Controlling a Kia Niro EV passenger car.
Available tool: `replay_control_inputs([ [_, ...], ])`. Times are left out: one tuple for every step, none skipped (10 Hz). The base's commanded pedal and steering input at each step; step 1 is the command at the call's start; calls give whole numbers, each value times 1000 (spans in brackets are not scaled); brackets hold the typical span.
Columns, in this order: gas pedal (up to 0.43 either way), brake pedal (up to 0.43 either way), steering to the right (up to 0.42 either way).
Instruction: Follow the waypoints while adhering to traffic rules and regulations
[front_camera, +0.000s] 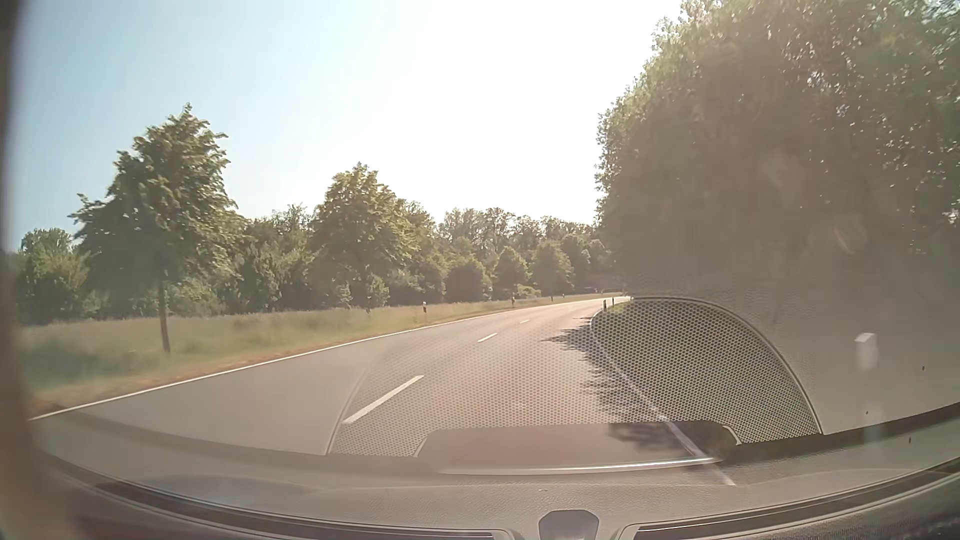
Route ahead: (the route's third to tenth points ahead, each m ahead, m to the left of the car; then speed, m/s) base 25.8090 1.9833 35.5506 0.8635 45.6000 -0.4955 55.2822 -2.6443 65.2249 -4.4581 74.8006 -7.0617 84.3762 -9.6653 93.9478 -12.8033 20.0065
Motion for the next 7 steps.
replay_control_inputs([
  [228,6,24],
  [228,6,25],
  [228,6,25],
  [209,6,25],
  [197,6,26],
  [189,6,25],
  [189,6,25],
])
